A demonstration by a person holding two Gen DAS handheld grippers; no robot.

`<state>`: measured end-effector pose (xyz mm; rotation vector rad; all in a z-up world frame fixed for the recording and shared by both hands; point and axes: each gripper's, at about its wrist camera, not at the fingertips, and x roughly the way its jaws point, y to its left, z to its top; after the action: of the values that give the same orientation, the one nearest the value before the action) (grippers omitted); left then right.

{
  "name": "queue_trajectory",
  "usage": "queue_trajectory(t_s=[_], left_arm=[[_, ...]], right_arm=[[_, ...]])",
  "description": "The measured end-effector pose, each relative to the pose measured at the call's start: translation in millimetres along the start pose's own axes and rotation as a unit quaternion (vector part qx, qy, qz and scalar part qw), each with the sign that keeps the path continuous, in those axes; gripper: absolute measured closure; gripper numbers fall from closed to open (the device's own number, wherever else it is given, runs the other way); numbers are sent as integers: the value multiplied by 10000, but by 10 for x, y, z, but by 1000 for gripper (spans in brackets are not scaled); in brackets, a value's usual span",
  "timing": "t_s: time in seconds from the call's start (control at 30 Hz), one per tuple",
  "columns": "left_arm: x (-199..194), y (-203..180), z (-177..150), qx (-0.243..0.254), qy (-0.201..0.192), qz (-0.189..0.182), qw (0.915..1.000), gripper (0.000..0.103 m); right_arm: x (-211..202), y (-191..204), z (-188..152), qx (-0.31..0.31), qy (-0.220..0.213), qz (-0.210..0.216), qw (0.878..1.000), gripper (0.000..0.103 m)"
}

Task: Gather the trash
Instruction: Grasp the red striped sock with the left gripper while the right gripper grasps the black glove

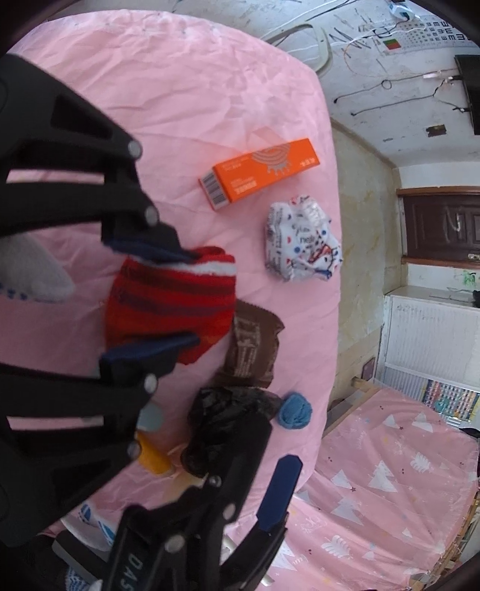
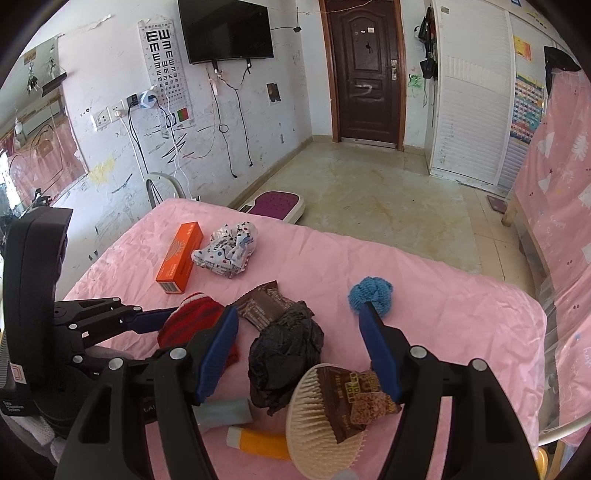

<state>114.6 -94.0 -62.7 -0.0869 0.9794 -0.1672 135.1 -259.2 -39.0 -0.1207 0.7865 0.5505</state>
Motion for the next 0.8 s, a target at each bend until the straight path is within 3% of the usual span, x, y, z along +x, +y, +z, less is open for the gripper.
queue_trajectory(t_s=[0.13, 0.33, 0.5, 0.63, 0.67, 0.8], left_arm=[[-74, 70, -27, -159, -54, 7, 9999, 84], [-279, 278, -80, -396, -238, 97, 9989, 84], [-352, 367, -74, -524, -291, 115, 9981, 84], [-365, 393, -62, -579, -286, 102, 9979, 84], [-370, 401, -79, -575, -289, 98, 9979, 84], [-387, 391, -73, -569, -304, 83, 9979, 84]], right_arm=[[44, 75, -13, -150, 90, 4, 9998, 45], [140, 209, -42, -389, 226, -10, 9990, 46], [265, 228, -70, -442, 438, -85, 9980, 67], [279, 238, -91, -488, 468, -157, 9976, 76], [271, 232, -92, -493, 455, -205, 9975, 84], [238, 221, -90, -490, 377, -312, 9976, 92]])
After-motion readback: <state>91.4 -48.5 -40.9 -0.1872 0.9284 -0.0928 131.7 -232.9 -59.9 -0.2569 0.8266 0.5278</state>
